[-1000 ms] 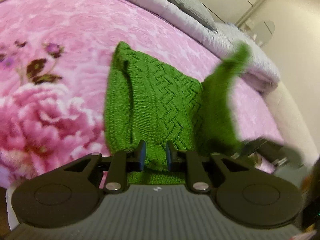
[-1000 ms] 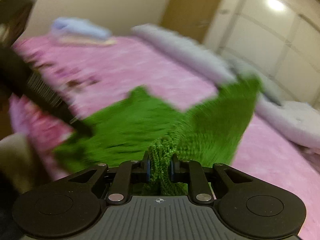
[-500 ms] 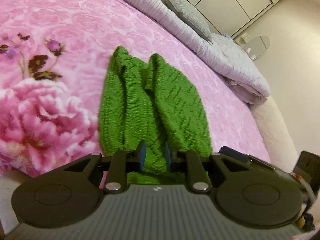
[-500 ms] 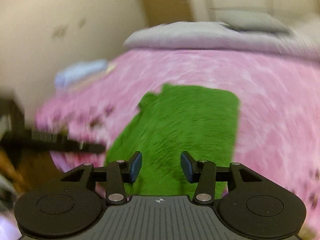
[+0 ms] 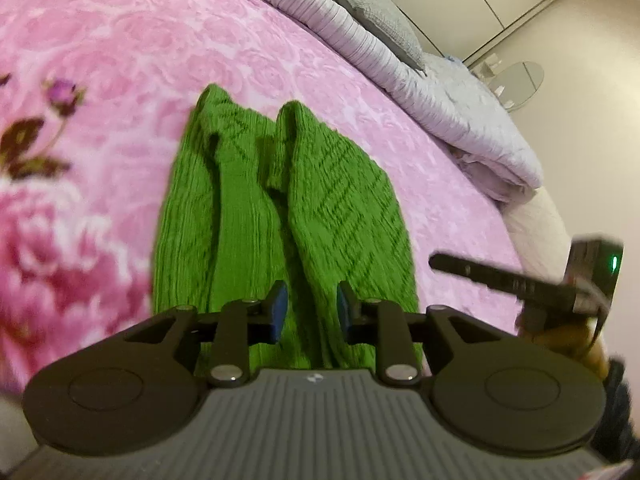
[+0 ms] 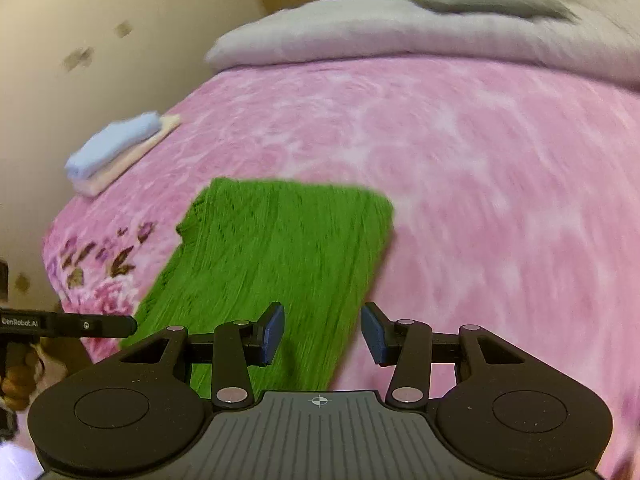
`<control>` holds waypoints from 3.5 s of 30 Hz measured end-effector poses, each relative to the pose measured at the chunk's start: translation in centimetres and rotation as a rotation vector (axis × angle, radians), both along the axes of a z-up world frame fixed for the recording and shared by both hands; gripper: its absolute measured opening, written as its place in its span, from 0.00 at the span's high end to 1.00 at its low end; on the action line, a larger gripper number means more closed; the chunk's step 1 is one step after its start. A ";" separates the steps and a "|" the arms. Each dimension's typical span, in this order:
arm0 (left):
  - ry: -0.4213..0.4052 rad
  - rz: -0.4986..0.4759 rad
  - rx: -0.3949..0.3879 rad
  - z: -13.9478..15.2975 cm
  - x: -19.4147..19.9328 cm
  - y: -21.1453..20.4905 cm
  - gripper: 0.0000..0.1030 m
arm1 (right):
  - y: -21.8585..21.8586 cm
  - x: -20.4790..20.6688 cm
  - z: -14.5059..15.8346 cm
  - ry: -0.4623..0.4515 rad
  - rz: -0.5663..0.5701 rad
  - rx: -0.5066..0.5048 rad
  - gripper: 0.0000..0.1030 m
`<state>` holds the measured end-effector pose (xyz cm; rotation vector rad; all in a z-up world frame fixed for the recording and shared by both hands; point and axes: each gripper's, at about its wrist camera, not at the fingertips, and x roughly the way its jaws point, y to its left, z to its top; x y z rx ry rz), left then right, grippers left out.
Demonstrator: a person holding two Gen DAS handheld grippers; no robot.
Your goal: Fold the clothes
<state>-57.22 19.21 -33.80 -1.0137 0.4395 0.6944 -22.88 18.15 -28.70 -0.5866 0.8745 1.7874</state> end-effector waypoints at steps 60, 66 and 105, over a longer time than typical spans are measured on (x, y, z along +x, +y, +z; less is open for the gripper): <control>-0.023 -0.016 -0.042 -4.5 -1.1 16.3 0.89 | 12.6 -7.3 -4.4 -0.056 0.335 -0.059 0.55; -0.008 -0.018 -0.031 -4.3 -0.9 16.0 0.89 | 12.8 -7.8 -4.6 -0.083 0.332 -0.061 0.55; -0.060 0.077 -0.144 -1.8 -5.5 -0.1 0.78 | 2.0 -2.8 0.1 0.042 -0.054 -0.016 0.55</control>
